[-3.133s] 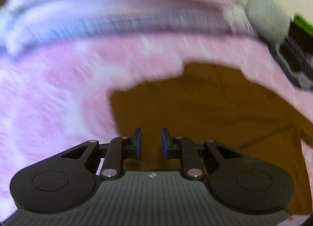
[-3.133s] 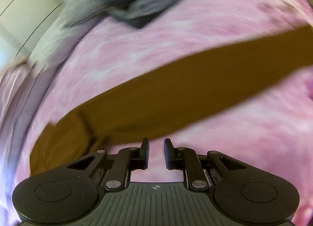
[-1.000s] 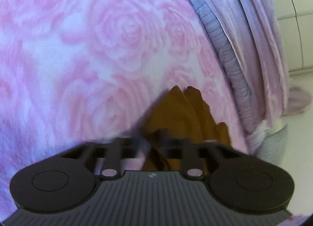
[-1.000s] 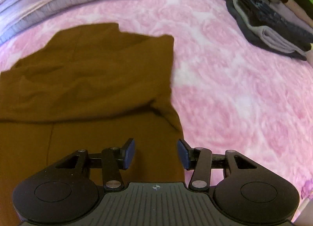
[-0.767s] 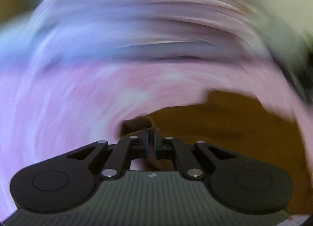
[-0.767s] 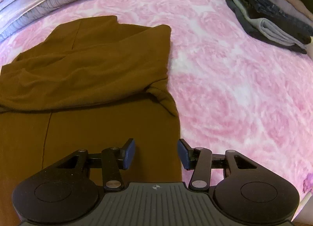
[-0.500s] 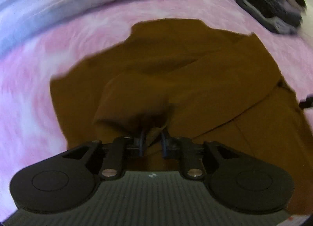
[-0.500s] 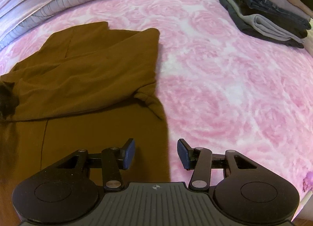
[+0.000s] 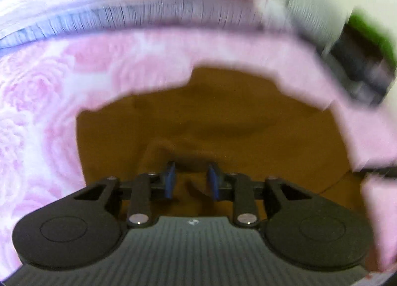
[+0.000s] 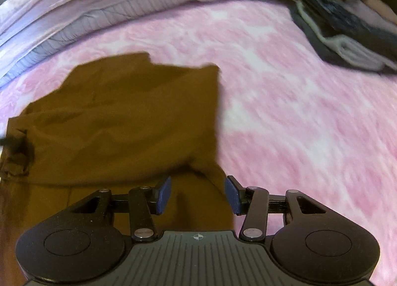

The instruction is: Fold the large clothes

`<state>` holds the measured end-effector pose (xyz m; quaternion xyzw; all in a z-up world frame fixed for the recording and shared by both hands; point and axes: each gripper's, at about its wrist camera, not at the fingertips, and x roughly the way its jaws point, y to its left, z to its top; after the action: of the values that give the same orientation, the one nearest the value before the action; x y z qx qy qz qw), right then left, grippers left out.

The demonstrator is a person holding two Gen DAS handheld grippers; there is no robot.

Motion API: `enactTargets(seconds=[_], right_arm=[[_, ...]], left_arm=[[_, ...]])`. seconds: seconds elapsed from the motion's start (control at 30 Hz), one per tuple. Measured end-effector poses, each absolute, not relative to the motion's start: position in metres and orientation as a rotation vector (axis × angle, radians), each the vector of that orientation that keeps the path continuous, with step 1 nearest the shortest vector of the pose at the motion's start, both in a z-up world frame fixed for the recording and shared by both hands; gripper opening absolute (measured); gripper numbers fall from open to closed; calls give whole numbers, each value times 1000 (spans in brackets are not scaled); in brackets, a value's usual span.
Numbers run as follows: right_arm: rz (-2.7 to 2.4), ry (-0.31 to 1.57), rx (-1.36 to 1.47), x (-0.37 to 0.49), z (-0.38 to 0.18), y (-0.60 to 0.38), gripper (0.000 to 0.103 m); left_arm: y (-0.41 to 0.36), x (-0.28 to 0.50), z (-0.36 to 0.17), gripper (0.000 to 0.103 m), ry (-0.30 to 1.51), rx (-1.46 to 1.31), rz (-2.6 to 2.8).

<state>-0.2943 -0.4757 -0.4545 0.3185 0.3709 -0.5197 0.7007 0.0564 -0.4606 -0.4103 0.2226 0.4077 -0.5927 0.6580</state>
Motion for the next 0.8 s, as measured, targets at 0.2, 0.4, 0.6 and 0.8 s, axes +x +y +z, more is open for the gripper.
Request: enactTargets(seconds=[0.2, 0.4, 0.6, 0.8], right_arm=[[-1058, 753, 655, -276, -468, -508, 45], [-961, 860, 642, -274, -466, -526, 45], [-893, 779, 641, -264, -439, -585, 45], [-834, 717, 804, -231, -459, -673, 45]], left_arm=[[-456, 37, -415, 22, 808, 601, -1304], [-443, 54, -372, 21, 811, 485, -1332], [-505, 99, -361, 20, 857, 448, -1342], [-606, 118, -393, 23, 1096, 438, -1434]])
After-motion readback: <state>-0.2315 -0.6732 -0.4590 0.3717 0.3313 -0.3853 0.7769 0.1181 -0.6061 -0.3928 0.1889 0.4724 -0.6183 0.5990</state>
